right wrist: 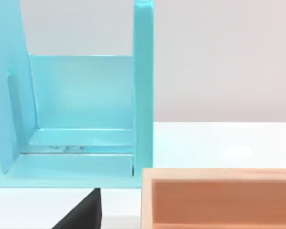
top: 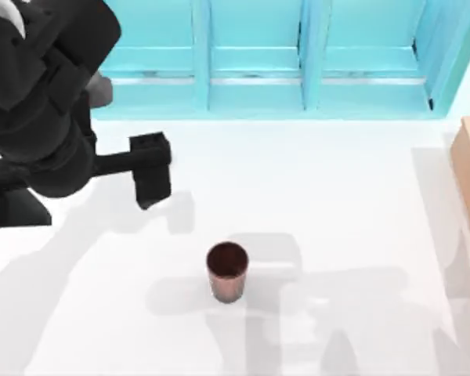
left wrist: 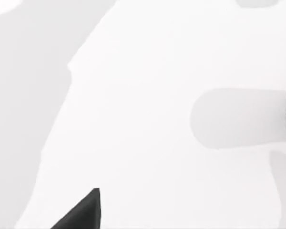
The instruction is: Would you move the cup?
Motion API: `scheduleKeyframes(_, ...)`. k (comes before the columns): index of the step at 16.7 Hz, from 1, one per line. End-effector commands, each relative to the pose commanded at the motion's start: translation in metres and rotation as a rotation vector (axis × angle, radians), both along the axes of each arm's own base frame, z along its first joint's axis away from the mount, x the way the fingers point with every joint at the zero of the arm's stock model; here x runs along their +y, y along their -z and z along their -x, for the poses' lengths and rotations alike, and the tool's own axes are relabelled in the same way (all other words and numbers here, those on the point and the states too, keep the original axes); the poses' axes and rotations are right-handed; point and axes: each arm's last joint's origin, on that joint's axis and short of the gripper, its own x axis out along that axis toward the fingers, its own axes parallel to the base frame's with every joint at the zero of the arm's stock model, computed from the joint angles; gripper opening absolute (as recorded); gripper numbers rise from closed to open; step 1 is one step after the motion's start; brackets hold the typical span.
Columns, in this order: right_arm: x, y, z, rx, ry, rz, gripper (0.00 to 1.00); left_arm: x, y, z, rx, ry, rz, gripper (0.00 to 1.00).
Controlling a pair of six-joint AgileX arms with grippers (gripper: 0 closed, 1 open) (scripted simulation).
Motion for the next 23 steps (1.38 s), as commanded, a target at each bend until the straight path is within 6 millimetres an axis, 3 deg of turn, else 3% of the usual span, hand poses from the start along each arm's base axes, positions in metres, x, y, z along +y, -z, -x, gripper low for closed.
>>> scheduleKeyframes(5, 0.0, 0.0, 0.0, 0.0, 0.0, 0.0, 1.0, -0.088, 0.013, -0.032, 0.167, 0.059, -0.077, 1.0)
scheduleKeyframes(10, 0.0, 0.0, 0.0, 0.0, 0.0, 0.0, 1.0, -0.149, 0.026, -0.034, 0.199, 0.12, -0.098, 1.0)
scheduleKeyframes(12, 0.0, 0.0, 0.0, 0.0, 0.0, 0.0, 1.0, -0.157, 0.028, -0.033, 0.199, 0.13, -0.098, 1.0)
scheduleKeyframes(18, 0.0, 0.0, 0.0, 0.0, 0.0, 0.0, 1.0, -0.156, 0.029, -0.034, 0.197, 0.127, -0.097, 1.0)
scheduleKeyframes(20, 0.0, 0.0, 0.0, 0.0, 0.0, 0.0, 1.0, -0.157, 0.04, -0.035, 0.201, 0.129, -0.1, 1.0)
scheduleKeyframes(23, 0.0, 0.0, 0.0, 0.0, 0.0, 0.0, 1.0, -0.159, 0.073, -0.037, 0.197, 0.13, -0.096, 1.0)
